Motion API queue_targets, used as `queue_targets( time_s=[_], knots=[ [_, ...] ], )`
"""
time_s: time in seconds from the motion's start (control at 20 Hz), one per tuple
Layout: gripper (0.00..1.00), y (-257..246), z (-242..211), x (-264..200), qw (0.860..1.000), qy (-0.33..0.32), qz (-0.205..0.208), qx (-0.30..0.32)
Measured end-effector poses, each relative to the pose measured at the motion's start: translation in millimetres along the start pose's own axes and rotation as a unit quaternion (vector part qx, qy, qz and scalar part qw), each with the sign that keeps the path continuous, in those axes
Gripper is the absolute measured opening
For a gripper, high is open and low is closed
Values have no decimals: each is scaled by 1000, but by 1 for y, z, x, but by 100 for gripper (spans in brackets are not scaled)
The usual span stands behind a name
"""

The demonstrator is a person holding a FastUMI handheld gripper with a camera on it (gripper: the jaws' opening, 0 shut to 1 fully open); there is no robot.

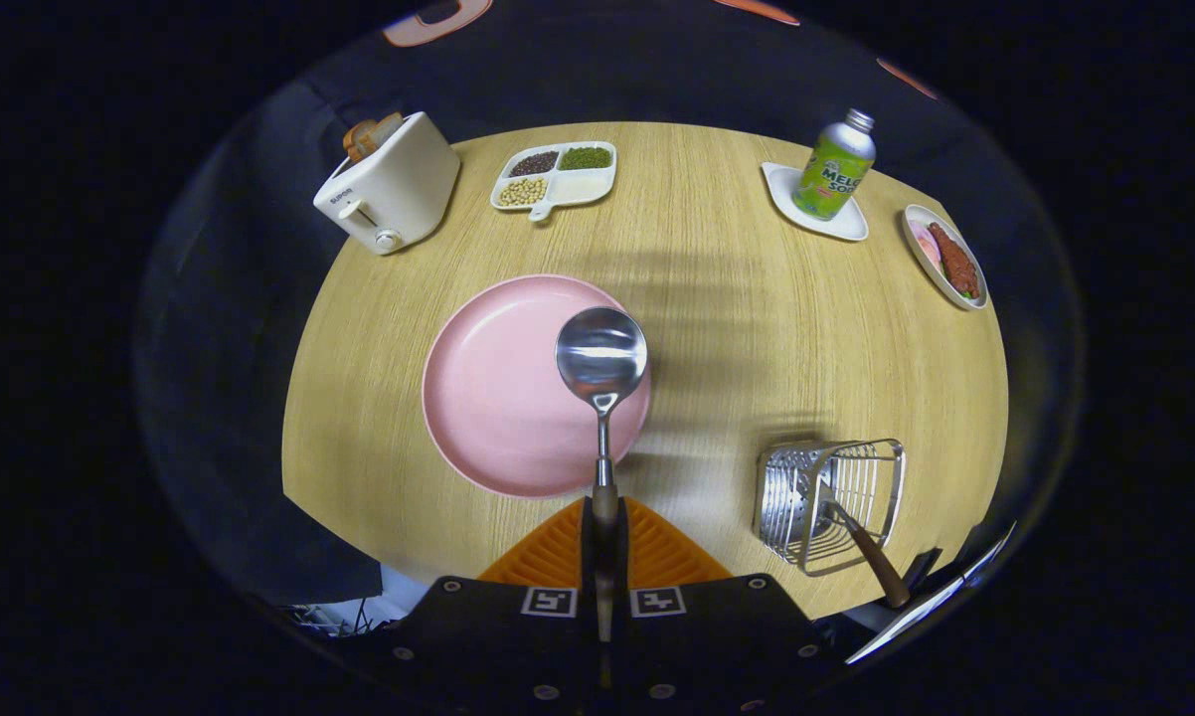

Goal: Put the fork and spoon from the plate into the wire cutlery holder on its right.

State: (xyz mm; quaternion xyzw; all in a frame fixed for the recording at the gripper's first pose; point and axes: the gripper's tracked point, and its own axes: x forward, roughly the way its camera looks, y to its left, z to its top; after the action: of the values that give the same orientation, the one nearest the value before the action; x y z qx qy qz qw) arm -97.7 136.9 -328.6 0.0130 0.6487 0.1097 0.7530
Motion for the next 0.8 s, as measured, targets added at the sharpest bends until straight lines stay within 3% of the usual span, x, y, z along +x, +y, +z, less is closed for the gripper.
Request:
queue_targets(
  time_s=[0.25,0.8],
  knots=[
    [5,-40,-12,-34,1000,-5,-2,-1],
    [5,-123,-57,-70,997,76,-24,-18]
  ],
)
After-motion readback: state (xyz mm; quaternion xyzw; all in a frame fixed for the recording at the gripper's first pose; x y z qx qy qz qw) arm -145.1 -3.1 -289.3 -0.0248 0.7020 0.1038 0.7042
